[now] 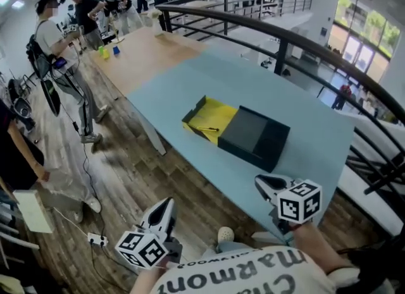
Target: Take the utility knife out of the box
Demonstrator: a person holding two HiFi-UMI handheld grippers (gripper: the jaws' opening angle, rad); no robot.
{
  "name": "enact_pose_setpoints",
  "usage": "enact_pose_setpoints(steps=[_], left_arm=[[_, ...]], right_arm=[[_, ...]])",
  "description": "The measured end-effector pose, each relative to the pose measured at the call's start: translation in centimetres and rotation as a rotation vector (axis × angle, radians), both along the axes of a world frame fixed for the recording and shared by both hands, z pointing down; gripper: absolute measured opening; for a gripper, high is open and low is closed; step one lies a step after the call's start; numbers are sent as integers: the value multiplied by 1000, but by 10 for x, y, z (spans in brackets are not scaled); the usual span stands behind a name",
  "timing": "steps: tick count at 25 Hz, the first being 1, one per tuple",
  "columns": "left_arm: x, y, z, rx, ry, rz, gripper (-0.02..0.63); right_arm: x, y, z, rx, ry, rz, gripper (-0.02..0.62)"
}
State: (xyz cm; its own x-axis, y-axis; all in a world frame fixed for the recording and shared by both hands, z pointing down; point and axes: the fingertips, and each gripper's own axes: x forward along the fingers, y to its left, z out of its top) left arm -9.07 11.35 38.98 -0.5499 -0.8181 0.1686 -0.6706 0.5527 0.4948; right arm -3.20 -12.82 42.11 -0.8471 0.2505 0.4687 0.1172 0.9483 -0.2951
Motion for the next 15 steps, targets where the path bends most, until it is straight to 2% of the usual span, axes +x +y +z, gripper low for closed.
enact_pose_setpoints(steps=[5,15], left_arm=[[-42,-41,-8,-8,-8,38,2],[-87,-89,5,-25,-8,100,2]], right_arm=[[-33,-30,4,-21,17,16,43],[-67,-63,20,-64,19,56,43]])
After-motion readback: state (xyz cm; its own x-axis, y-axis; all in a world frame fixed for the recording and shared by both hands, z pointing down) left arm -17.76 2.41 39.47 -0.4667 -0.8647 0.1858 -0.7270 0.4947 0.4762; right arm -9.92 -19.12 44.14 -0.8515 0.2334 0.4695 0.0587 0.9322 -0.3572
